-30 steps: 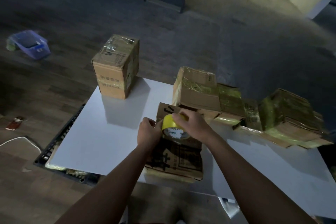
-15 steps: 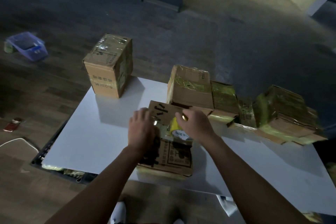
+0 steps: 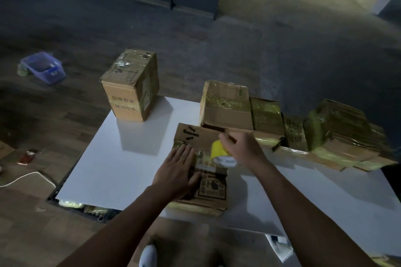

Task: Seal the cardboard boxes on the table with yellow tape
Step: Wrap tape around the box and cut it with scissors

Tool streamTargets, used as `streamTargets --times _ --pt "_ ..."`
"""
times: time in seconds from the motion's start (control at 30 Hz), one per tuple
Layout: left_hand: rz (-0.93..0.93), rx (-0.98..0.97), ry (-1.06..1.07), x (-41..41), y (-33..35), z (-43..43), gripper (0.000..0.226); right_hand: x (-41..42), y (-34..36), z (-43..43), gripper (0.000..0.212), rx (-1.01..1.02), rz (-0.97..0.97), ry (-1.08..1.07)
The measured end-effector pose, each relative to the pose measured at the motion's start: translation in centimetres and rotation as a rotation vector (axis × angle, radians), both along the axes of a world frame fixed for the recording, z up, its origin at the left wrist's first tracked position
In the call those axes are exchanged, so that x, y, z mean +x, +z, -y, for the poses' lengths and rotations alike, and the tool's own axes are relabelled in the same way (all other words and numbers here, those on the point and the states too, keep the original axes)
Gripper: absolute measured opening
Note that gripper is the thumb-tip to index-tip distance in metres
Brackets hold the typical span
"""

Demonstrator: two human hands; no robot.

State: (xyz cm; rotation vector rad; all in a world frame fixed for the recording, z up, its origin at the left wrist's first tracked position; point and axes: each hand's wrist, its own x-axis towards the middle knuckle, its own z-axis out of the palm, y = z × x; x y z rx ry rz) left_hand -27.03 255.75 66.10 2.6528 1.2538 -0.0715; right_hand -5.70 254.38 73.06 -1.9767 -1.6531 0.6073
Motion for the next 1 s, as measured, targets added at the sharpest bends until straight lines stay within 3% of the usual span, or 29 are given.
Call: streamTargets --times 0.1,0.3,0.4,0.53,0.6,0.67,0.83,1.0 --pt "-0.036 -0.015 0.022 0.6 0.7 0.1 0.096 0.4 1.0 -0.4 0.047 -0.03 0.164 0.025" --pt "-0.004 -0.033 0.014 3.8 1.2 1.4 0.076 -1.2 0.7 -0.6 0.05 -0.025 0.267 0.053" --pt "-0.012 -0.057 0.009 3.9 0.3 1.4 0.084 -0.2 0.3 -0.3 0.045 -0.025 0.141 0.034" --pt "-0.054 -0.081 0.002 4.0 0.0 1.0 0.098 1.1 0.0 0.8 0.033 -0.046 -0.228 -0.018" --pt "-0.057 -0.094 0.007 4.0 0.0 0.9 0.099 1.3 -0.4 1.0 0.037 -0.043 -0.262 0.003" --pt "-0.066 -0.101 0.006 3.9 -0.1 0.9 0.099 1.5 -0.6 0.8 0.043 -0.044 -0.188 0.032" --pt "-0.109 -0.112 0.011 3.9 0.3 0.8 0.102 5.3 -1.6 1.3 0.051 0.031 0.218 -0.011" --pt "-0.248 -0.116 0.12 6.4 1.7 1.7 0.082 6.1 -3.6 2.5 0.052 -0.014 0.261 0.008"
